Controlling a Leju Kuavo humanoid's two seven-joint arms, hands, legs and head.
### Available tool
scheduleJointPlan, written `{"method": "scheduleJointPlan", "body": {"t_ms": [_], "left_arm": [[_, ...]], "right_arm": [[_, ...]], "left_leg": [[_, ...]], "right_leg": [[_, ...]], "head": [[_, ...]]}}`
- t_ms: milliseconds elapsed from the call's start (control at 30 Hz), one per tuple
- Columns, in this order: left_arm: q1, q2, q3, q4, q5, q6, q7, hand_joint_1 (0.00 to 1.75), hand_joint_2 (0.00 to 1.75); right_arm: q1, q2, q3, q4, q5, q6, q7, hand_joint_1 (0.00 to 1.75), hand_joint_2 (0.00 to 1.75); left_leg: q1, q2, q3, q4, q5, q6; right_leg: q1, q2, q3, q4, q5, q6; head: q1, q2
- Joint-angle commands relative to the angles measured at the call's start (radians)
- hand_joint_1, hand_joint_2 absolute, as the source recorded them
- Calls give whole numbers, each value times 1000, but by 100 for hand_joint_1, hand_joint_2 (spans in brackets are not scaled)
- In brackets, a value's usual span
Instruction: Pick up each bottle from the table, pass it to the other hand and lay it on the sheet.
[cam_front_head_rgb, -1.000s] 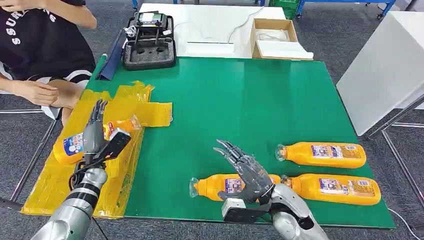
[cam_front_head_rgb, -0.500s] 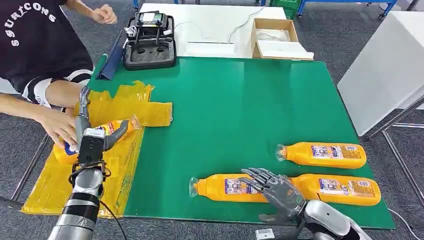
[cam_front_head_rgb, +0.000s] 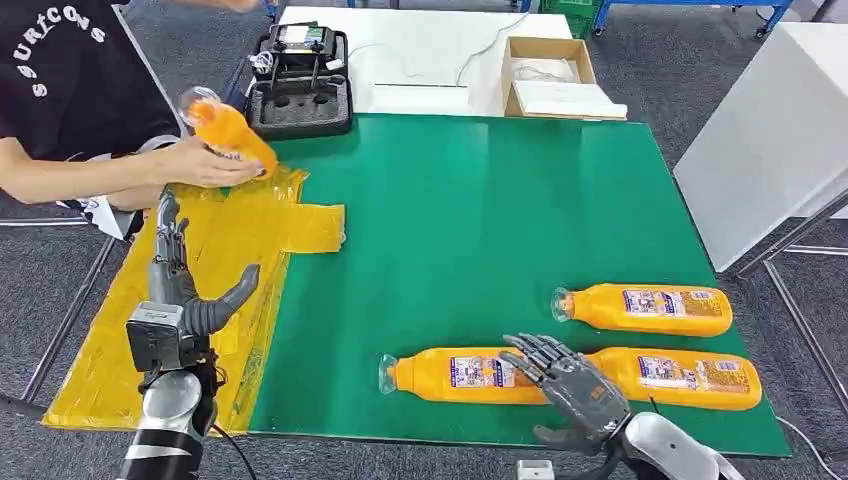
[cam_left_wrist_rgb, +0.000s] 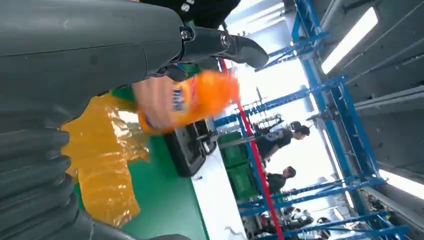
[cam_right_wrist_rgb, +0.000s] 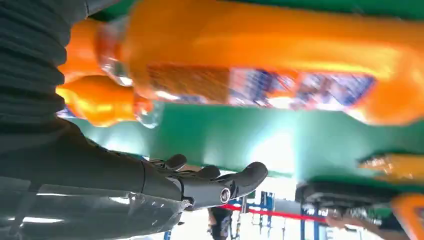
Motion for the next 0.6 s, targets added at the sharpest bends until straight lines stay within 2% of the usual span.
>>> {"method": "scheduleJointPlan", "body": {"t_ms": [33,200,367,600], "left_arm": [[59,-15,-83,-89,4,-13,-8,0,175],[62,-10,-98,-98,-1,-21,-14,0,175],[73,-11,-158,-116,-12,-51,-3,0,175],[66,-11,-182,-103,-3,-59,3,0,175]], "right_arm": [[-133,296,87,270,32,-16,98,0,175],[-140,317,87,295,20,-15,107,0,175],[-224,412,103,486,47,-13,169,0,175],[-290,426,149,666,71,56,229,0,175]], "left_leg": [[1,4,5,-2,0,-1],[1,3,4,-2,0,-1],[2,5,4,-2,-1,-1],[2,3,2,-1,0,0]], "right_leg": [[1,6,4,-3,1,0],[1,4,3,-2,0,0],[2,7,3,-2,1,0],[1,3,2,-1,0,0]], "head": [[0,0],[-1,0],[0,0],[0,0]]}}
